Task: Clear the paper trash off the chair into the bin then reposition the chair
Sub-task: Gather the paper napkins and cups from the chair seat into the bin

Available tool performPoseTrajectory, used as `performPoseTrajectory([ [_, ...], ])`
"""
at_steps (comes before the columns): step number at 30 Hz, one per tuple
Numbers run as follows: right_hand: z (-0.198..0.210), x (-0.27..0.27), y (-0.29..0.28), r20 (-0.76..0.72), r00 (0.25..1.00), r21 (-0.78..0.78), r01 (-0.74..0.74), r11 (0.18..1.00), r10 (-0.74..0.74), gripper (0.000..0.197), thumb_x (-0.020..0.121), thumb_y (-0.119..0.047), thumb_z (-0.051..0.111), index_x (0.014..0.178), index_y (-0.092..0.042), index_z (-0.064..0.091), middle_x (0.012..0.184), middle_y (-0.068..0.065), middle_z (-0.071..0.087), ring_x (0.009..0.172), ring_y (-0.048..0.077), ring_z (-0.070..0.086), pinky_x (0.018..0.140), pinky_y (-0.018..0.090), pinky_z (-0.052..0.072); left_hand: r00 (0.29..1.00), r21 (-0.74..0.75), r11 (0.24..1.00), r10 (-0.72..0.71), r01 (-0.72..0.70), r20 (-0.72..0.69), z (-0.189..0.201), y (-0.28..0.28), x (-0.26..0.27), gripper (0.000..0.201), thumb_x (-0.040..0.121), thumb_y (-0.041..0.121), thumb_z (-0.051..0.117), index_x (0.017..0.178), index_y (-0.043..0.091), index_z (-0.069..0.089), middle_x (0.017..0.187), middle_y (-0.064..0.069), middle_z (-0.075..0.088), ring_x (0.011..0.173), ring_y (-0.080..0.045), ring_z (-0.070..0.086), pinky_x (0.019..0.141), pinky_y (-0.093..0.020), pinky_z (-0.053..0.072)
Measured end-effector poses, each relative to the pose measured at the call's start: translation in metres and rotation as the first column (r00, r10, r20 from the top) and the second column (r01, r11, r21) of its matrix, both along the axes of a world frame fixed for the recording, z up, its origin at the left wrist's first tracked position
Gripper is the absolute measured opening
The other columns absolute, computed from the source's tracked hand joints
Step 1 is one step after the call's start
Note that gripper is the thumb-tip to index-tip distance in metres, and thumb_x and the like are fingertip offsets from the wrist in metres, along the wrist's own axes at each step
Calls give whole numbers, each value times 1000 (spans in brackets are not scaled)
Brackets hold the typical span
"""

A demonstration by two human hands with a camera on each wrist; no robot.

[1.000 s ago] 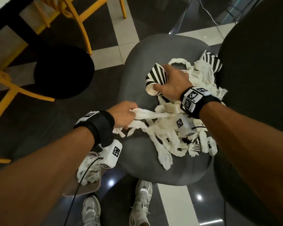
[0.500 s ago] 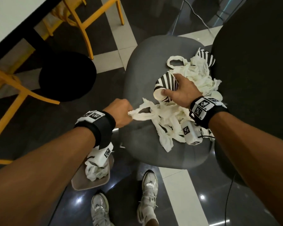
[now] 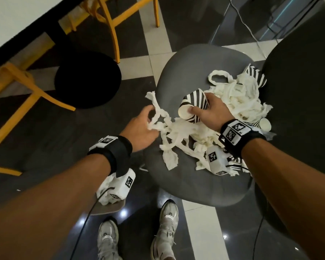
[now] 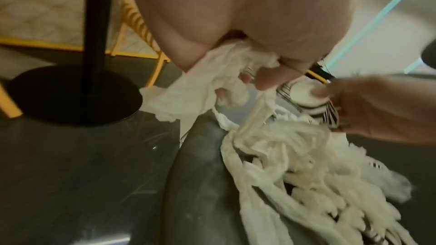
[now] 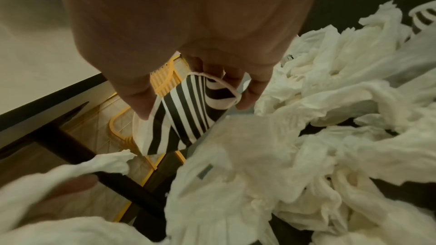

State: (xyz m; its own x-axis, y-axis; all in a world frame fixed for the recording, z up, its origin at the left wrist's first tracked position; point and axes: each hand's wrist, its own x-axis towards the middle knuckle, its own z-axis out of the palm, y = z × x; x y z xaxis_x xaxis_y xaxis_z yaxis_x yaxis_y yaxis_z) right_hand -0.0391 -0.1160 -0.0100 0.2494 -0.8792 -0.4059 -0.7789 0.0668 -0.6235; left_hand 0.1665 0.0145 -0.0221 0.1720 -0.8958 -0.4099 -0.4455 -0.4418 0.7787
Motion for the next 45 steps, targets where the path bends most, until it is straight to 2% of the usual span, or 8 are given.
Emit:
performPoseTrajectory([
  [6,-19,-22,-24,29,996,24,79,997,-80,63,75,-47,73,130,-21,56,120,-4,69,107,18,66,97,41,54,870,214,939,-332,268,366,-56,-28,-43,131,53,65,78,154,40,-1,138,-4,25,130,-29,29,111,-47,34],
  [9,-26,-33,-32,37,998,27,58,998,-59,66,72,-51,73,130,-23,56,118,-6,69,106,16,67,96,40,54,761,300,898,-434,322,483,-75,-35,-63,112,59,56,79,151,41,17,137,-5,23,125,-30,29,105,-46,35],
  [15,-25,-48,-31,-1,1000,6,-25,1000,25,66,82,-44,73,139,-23,48,113,-11,60,101,11,57,85,25,41,956,0,998,-54,56,287,-56,-50,-56,13,83,0,54,92,3,63,107,-16,61,99,-34,59,83,-40,51],
  [20,-10,-42,-28,15,1000,-56,11,998,-10,66,79,-47,69,136,-21,49,122,-6,59,108,14,59,91,31,48,994,-81,991,109,-107,27,-11,-56,-37,13,82,-3,56,73,7,54,70,-1,58,66,-17,53,59,-31,45],
  [34,-6,57,61,326,943,303,-40,952,-65,52,75,-56,61,114,-22,54,92,-1,66,77,16,61,75,39,52,823,5,934,318,-358,-471,32,36,44,16,93,13,52,96,1,61,93,-22,68,85,-35,68,75,-50,59],
  [37,-38,106,105,391,913,499,-102,861,-119,59,75,-63,67,120,-26,59,109,7,73,93,23,67,90,53,55,793,-8,897,388,-443,-470,31,66,75,18,91,25,54,77,21,65,85,-11,66,84,-27,63,78,-47,55],
  [42,-88,179,176,379,885,692,-78,718,-269,53,90,-42,62,138,-23,52,141,13,59,129,41,55,109,55,44,764,88,816,568,-571,-306,-10,121,128,23,86,20,57,93,-2,56,89,-19,65,82,-25,60,70,-46,55],
  [45,-126,205,214,291,946,649,-85,756,-144,50,80,-42,60,127,-24,55,132,12,65,109,33,67,98,52,54,754,131,763,646,-633,-120,-52,161,148,18,87,21,61,91,3,59,82,-6,65,76,-20,59,64,-34,48],
])
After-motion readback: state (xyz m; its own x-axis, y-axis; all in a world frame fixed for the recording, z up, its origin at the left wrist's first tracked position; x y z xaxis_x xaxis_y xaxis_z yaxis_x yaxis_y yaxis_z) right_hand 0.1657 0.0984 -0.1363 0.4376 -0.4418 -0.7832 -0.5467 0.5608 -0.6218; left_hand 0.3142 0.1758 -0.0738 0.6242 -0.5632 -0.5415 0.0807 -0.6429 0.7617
